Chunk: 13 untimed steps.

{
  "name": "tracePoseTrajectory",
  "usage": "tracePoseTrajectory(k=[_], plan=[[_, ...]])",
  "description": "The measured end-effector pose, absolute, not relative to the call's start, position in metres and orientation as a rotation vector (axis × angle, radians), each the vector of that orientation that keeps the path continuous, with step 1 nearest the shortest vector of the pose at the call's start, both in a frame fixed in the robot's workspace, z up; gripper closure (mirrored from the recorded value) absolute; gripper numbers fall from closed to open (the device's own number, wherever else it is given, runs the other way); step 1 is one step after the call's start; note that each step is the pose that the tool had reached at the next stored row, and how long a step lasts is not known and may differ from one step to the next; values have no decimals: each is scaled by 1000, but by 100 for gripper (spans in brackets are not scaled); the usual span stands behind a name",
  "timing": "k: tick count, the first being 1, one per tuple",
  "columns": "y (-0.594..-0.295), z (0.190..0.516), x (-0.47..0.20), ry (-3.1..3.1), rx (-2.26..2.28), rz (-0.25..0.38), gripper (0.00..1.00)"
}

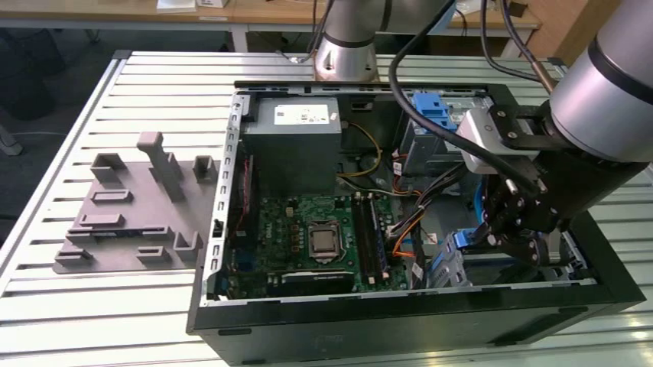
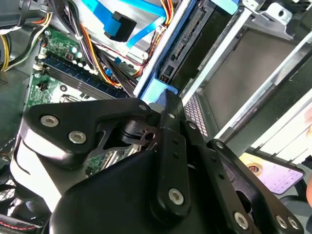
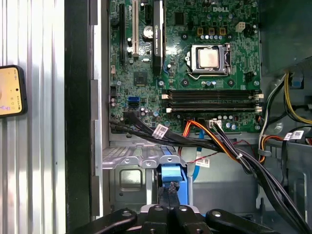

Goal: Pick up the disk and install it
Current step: 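Insert the disk into the insertion slot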

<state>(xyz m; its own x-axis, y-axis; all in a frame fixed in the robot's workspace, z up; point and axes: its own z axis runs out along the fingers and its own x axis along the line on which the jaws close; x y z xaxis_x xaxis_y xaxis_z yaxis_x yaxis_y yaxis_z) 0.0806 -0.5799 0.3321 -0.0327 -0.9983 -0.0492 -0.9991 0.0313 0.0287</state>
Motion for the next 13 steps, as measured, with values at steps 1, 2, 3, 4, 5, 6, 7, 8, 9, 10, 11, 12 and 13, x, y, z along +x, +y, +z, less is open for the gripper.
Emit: tracePoseTrajectory(k=[1,2,3,4,5,6,7,8,9,10,11,12,13], plan=[[-580,331,81,2244,-2174,86,89],[-580,330,81,2244,-2174,86,89],[-580,330,81,2245,-2174,86,89],[-580,330,81,2245,-2174,86,89],[-580,330,81,2245,-2174,85,89],[-580,332,81,2245,-2174,86,89],[-580,334,81,2245,-2174,86,89],[-580,336,81,2245,-2174,86,89],[-580,337,81,2245,-2174,86,89],[-580,338,81,2245,-2174,86,89],[-580,339,81,2244,-2174,86,89],[-580,339,81,2244,-2174,86,89],[-580,339,81,2244,-2174,86,89]])
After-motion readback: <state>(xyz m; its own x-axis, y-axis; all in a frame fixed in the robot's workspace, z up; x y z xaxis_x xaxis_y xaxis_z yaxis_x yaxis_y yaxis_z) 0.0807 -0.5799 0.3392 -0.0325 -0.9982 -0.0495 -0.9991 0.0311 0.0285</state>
